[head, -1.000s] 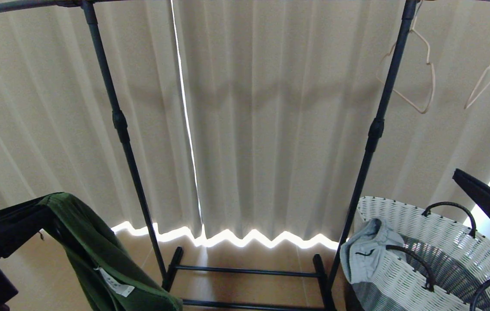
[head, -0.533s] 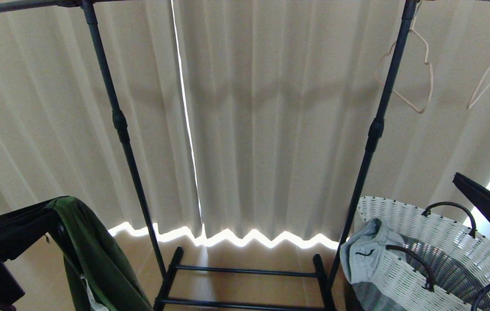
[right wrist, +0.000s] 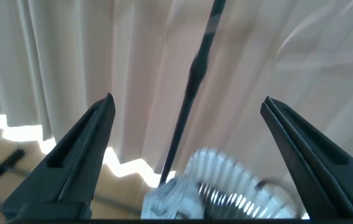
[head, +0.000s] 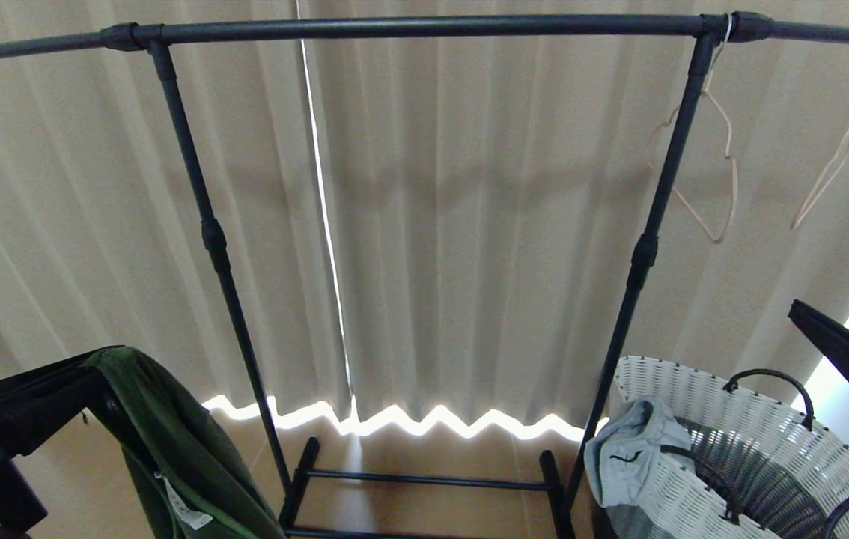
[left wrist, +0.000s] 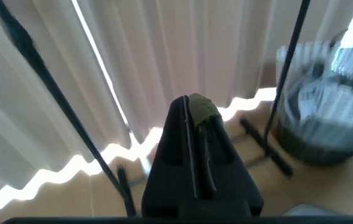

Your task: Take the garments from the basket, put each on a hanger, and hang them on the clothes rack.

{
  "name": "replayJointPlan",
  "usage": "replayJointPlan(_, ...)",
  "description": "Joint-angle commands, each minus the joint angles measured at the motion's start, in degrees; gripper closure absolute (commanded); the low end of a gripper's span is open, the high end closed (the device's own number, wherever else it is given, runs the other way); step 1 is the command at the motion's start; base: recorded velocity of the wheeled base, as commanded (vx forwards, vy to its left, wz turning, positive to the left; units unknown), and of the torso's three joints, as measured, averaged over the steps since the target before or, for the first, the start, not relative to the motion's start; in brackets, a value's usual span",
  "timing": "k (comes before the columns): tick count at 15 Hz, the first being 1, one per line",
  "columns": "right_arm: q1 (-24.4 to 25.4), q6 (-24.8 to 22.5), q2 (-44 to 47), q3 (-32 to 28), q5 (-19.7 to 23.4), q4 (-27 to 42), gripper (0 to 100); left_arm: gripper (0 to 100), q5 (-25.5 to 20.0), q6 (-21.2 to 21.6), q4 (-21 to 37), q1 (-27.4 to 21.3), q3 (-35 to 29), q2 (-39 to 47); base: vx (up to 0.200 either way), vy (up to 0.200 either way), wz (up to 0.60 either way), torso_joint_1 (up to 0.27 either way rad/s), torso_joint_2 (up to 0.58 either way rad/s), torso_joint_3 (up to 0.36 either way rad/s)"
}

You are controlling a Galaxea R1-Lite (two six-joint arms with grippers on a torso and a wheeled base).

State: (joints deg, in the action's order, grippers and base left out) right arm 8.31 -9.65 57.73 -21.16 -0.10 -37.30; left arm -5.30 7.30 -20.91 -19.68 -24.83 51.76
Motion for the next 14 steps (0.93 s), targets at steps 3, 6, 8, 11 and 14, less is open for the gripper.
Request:
replayJointPlan(3, 0.04, -0.01, 0.10, 0.16, -0.08, 0.21, 0, 100, 0.03, -0.01, 0.16, -0.01, 0.13, 0.09, 0.000, 0.000, 0.00, 0.123, -0.48, -0.318)
replayJointPlan(6, -0.05, -0.01, -0.08, 0.51, -0.25, 0.13, 0, 100, 0.03, -0.01, 0.16, -0.01, 0.13, 0.09, 0.000, 0.000, 0.00, 0.162, -0.46, -0.310)
replayJointPlan(8, 0.04, -0.01, -1.22, 1.30, -0.08, 0.39, 0, 100, 0.03, -0.01, 0.16, -0.01, 0.05, 0.09, 0.000, 0.000, 0.00, 0.176, -0.47, -0.300)
replayJointPlan(11, 0.04, -0.01, -2.28, 1.56, -0.17, 0.48, 0, 100, 0.03, -0.01, 0.16, -0.01, 0.13, 0.01, 0.000, 0.000, 0.00, 0.193, -0.48, -0.294)
replayJointPlan(14, 0.04, -0.10, -2.45, 1.65, -0.34, 0.56, 0, 100, 0.03, -0.01, 0.16, -0.01, 0.13, 0.01, 0.000, 0.000, 0.00, 0.209, -0.50, -0.290)
